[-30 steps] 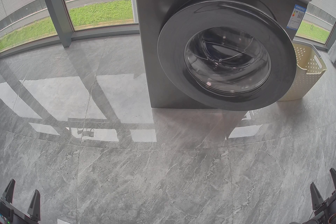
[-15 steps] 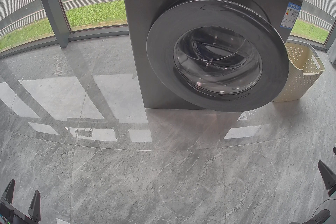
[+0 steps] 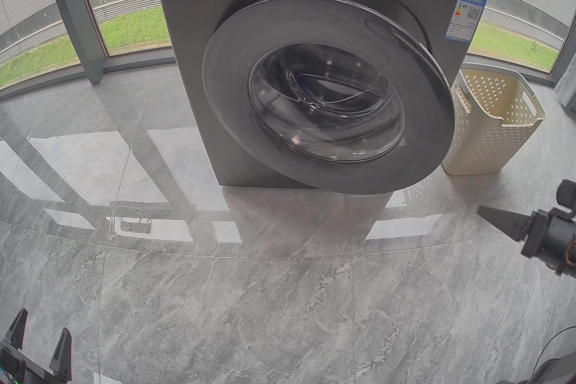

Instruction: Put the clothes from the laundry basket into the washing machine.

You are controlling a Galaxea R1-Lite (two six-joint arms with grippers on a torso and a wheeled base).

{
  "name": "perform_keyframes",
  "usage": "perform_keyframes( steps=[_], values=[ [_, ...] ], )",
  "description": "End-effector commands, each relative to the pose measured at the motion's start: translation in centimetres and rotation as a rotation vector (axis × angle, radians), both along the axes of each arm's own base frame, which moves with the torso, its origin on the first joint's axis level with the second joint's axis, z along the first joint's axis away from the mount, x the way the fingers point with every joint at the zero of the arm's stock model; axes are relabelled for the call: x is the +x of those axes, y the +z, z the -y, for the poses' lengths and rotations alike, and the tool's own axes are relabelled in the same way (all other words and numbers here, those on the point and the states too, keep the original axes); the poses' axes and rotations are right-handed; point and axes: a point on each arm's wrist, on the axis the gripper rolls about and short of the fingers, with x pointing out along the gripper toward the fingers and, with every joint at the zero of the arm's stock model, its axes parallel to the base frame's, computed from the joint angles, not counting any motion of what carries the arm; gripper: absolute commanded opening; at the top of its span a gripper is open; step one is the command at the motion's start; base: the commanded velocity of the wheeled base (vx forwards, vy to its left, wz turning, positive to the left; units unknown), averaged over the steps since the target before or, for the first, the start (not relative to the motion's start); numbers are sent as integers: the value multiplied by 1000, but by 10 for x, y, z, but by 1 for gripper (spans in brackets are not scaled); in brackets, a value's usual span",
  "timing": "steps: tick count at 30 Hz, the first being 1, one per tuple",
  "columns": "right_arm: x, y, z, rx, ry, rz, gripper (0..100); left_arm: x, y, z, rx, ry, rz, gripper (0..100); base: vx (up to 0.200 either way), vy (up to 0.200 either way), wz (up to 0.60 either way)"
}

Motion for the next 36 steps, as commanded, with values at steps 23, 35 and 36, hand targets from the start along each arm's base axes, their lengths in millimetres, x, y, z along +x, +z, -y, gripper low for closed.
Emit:
perform_keyframes(
  steps=[23, 35, 36],
  values=[
    [131, 12, -88, 176, -22, 50, 100, 1, -5, 0, 5, -8, -17, 100, 130, 0, 0],
    [129, 20, -82, 178, -34, 81, 100, 1, -5, 0, 4, -8, -17, 100, 0, 0, 0],
    [129, 21, -82, 180, -32, 85, 100, 1, -5, 0, 4, -6, -17, 100, 0, 0, 0]
  ],
)
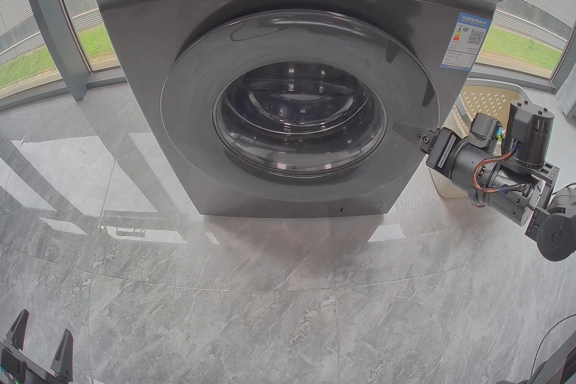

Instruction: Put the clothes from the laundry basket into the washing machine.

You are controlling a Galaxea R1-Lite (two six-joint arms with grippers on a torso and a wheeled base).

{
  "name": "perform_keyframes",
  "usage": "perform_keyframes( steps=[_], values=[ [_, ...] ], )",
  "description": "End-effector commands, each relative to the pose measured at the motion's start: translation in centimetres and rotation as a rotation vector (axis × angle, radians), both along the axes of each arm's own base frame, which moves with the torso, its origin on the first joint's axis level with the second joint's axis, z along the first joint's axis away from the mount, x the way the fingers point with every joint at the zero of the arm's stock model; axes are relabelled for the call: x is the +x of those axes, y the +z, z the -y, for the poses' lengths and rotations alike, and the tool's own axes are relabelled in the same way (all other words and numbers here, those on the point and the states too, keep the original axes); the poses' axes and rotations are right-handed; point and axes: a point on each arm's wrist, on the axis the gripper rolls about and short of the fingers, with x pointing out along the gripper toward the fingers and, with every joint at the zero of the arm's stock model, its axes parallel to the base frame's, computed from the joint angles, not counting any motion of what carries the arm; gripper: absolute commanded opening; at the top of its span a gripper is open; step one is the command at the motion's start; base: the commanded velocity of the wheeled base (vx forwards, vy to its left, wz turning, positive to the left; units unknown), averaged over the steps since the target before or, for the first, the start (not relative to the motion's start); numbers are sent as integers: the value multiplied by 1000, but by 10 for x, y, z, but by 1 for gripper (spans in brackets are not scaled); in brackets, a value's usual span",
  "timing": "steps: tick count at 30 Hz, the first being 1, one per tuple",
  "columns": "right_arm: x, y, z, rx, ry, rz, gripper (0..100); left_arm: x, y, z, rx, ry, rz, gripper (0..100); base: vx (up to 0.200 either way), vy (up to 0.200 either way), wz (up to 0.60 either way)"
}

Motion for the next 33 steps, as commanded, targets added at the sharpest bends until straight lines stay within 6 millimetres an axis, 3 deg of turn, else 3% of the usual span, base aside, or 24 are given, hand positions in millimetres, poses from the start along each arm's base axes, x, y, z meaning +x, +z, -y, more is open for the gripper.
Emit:
perform_keyframes(
  steps=[1, 15, 21, 26, 29, 30, 31, 32, 33],
  values=[
    [-4, 7, 1, 11, 4, 24, 100, 1, -5, 0, -1, 1, -7, 100, 200, 0, 0],
    [1, 18, 3, 9, -13, 114, 100, 1, -5, 0, 0, 0, -7, 100, 200, 0, 0],
    [1, 21, 3, 6, -64, 122, 100, 1, -5, 0, 0, 0, -7, 100, 0, 0, 0],
    [-15, 7, 3, -42, -34, 78, 100, 1, -5, 0, -1, 0, -7, 100, 0, 0, 0],
    [-60, -39, 2, -243, 127, 1, 100, 1, -5, 0, -1, 0, -7, 100, 0, 0, 0],
    [-64, -43, 2, -261, 147, -5, 100, 1, -5, 0, -1, 0, -9, 100, 0, 0, 0],
    [-94, -61, 7, -340, 263, -2, 100, 1, -5, 0, -1, 0, -7, 100, 0, 0, 0],
    [-94, -61, 7, -340, 263, -2, 100, 1, -5, 0, -1, 0, -7, 100, 0, 0, 0],
    [-121, -76, 17, -387, 339, 10, 100, 1, -5, 0, -3, 0, -9, 100, 0, 0, 0]
  ],
)
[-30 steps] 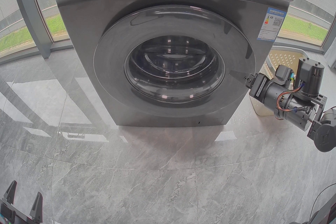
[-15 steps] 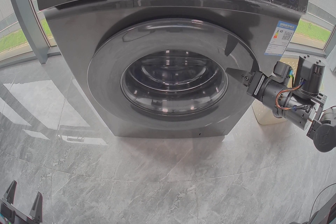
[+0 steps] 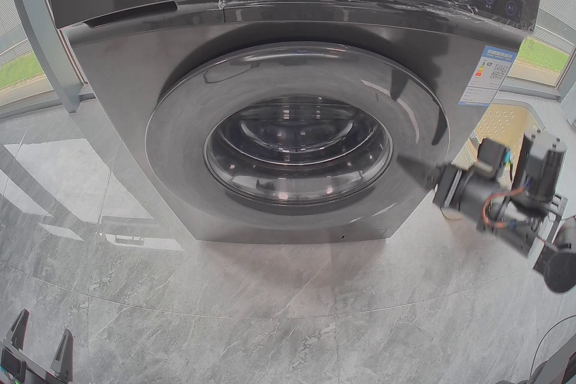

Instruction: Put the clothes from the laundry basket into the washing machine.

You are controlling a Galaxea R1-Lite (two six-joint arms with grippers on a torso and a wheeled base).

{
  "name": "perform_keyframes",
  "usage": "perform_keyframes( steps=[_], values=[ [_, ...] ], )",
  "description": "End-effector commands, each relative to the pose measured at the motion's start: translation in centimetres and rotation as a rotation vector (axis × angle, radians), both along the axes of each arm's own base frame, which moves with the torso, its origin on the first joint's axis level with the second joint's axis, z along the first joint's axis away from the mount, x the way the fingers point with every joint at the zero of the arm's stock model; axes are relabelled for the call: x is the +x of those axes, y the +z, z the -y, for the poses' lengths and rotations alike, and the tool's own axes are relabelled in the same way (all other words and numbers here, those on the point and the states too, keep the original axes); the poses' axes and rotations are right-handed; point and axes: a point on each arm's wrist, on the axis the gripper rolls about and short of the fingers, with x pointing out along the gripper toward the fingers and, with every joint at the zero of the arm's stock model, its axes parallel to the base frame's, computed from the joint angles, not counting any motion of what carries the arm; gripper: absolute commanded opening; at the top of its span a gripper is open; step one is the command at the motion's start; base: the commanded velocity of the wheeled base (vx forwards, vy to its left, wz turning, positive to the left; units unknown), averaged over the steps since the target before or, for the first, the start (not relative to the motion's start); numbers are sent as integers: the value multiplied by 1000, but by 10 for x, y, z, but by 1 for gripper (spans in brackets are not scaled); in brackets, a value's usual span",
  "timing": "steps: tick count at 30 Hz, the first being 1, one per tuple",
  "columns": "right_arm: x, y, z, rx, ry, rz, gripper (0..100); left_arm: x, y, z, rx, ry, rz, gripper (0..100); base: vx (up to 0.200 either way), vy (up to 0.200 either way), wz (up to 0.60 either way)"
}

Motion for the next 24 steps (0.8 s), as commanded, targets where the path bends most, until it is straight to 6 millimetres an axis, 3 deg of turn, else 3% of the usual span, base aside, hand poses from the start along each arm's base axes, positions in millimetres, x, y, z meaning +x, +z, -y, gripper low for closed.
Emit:
perform_keyframes(
  steps=[1, 5, 8, 13, 15, 19, 24],
  values=[
    [-96, -60, 17, -248, 309, -75, 100, 0, -5, 0, -2, 0, -5, 100, 0, 0, 0],
    [-133, -63, 47, -230, 315, 20, 100, 0, -5, 0, -2, 0, -5, 100, 0, 0, 0],
    [-154, -49, 65, -187, 290, 124, 100, 0, -5, 0, -2, 0, -5, 100, 0, 0, 0],
    [-180, -46, 99, -226, 95, 227, 100, 0, -5, 0, -2, 0, -5, 100, 0, 0, 0],
    [-202, -52, 114, -233, -47, 252, 100, 0, -5, 0, -2, 0, -5, 100, 0, 0, 0],
    [-230, -67, 124, -252, -219, 256, 100, 0, -5, 0, -2, -1, -5, 100, 0, 0, 0],
    [-251, -83, 125, -258, -217, 305, 100, 0, -5, 0, -2, -1, -5, 100, 0, 0, 0]
  ],
)
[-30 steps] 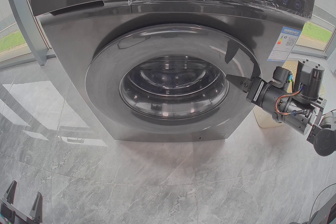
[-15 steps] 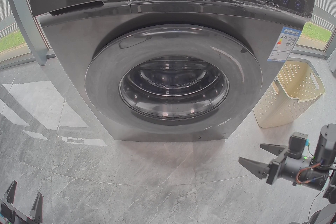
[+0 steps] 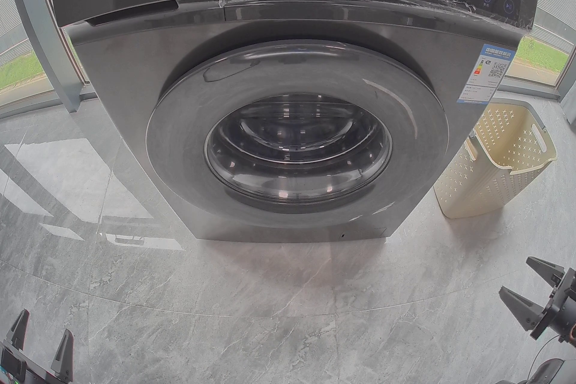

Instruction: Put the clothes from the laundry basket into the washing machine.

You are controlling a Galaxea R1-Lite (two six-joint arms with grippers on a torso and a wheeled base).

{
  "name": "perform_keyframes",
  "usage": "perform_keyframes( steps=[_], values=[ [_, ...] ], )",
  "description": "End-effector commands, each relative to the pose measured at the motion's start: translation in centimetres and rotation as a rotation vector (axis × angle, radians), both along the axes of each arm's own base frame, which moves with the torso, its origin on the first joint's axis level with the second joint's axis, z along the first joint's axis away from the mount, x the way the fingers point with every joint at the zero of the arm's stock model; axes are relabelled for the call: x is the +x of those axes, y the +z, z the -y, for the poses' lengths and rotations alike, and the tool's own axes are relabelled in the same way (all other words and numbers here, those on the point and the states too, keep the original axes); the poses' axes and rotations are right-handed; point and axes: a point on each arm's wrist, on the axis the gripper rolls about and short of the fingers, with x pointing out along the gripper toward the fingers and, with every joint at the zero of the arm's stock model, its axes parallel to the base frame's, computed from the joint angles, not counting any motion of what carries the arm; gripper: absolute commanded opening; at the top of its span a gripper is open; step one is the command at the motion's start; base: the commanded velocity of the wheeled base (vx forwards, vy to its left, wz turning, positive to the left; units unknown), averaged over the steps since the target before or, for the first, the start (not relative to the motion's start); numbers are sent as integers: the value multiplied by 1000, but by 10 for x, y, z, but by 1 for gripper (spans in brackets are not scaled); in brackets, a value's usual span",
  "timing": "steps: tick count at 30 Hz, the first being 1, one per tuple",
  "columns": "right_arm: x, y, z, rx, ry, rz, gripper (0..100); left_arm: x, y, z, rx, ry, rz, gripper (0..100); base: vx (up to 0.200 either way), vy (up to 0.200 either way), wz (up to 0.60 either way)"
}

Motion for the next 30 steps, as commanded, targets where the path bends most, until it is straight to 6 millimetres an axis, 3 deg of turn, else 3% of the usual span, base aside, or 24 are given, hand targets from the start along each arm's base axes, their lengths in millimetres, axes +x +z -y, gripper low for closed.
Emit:
perform_keyframes(
  steps=[1, 8, 15, 20, 30],
  values=[
    [-73, -29, 21, -3, -226, 261, 100, 0, -5, 0, 0, 0, -6, 100, 0, 0, 0],
    [-77, -49, 19, -46, -313, 214, 100, 0, -5, 0, 0, 0, -6, 100, 0, 0, 0],
    [-78, -51, 24, -54, -516, 184, 100, 0, -5, 0, -2, 0, -6, 100, 0, 0, 0],
    [-77, -57, 21, -95, -396, 125, 100, 0, -5, 0, -2, 0, -6, 100, 0, 0, 0],
    [-77, -57, 22, -107, -399, 139, 100, 0, -5, 0, -2, 0, -6, 100, 0, 0, 0]
  ],
)
